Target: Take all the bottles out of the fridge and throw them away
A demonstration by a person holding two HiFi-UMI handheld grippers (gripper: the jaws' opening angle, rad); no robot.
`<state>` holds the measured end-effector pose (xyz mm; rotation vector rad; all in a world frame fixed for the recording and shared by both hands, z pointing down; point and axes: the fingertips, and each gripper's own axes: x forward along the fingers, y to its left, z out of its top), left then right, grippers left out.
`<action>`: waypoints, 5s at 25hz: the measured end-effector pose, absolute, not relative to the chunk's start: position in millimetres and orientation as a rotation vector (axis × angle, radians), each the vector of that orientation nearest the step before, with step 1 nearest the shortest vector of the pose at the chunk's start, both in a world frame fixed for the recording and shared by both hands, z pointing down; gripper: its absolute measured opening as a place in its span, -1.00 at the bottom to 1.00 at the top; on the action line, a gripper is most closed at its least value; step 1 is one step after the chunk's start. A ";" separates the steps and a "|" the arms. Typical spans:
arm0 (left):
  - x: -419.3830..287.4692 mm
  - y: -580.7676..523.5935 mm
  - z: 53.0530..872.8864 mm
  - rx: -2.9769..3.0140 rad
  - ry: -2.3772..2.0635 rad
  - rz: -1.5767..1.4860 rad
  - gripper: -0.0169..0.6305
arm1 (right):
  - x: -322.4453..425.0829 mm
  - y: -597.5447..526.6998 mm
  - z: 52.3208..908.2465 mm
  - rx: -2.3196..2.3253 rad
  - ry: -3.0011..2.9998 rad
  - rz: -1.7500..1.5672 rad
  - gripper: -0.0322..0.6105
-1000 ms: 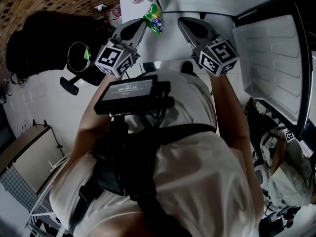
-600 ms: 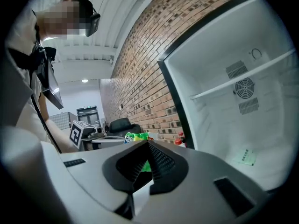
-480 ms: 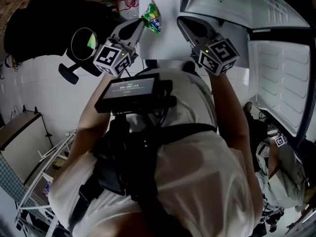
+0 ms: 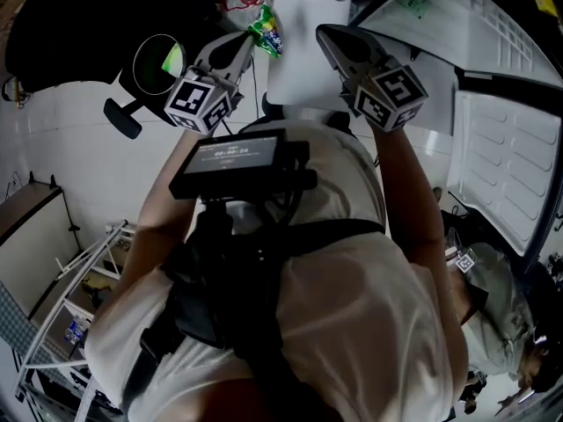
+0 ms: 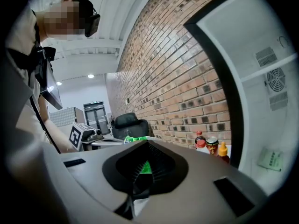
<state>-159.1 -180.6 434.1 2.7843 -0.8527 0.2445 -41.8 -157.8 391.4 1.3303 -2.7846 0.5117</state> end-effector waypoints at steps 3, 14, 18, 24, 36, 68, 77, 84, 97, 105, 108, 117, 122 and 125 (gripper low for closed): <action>-173.9 -183.5 439.2 2.766 -0.884 0.242 -0.90 | -53.9 -163.5 394.0 1.307 -2.786 0.520 -0.88; -251.7 -205.0 454.0 2.685 -1.012 0.249 -0.90 | -120.0 -191.8 397.9 1.195 -2.792 0.538 -0.89; -292.8 -216.1 474.0 2.614 -1.096 0.278 -0.90 | -147.6 -202.9 404.0 1.134 -2.792 0.551 -0.89; -346.7 -223.6 512.6 2.560 -1.184 0.437 -0.90 | -172.9 -209.5 413.0 1.061 -2.791 0.567 -0.89; -457.7 -238.0 583.6 2.299 -1.444 0.763 -0.90 | -172.5 -209.3 413.9 1.058 -2.769 0.577 -0.89; -474.1 -255.8 583.6 2.236 -1.540 0.837 -0.95 | -145.7 -198.6 418.8 1.241 -2.731 0.605 -0.88; -413.9 -272.6 521.5 2.446 -1.456 0.656 -0.95 | -129.5 -195.2 409.8 1.324 -2.734 0.575 -0.88; -337.3 -268.9 492.6 2.608 -1.306 0.582 -0.95 | -98.7 -182.6 402.3 1.402 -2.729 0.565 -0.89; -179.0 -229.1 435.9 2.801 -0.971 0.392 -0.95 | -5.3 -146.2 389.2 1.594 -2.691 0.529 -0.89; -98.4 -188.9 422.1 2.877 -0.732 0.337 -0.95 | 48.4 -113.1 387.1 1.725 -2.649 0.507 -0.89; -71.3 -176.4 417.8 2.901 -0.647 0.329 -0.95 | 70.1 -101.0 385.4 1.790 -2.619 0.500 -0.89; -6.2 -150.5 405.8 2.939 -0.440 0.313 -0.94 | 117.5 -74.9 382.9 1.918 -2.539 0.495 -0.89; 24.2 -134.3 405.1 2.960 -0.357 0.310 -0.94 | 140.2 -61.0 385.4 1.963 -2.516 0.484 -0.89; 35.6 -127.6 402.2 2.967 -0.318 0.302 -0.94 | 148.4 -55.8 384.5 1.985 -2.504 0.485 -0.89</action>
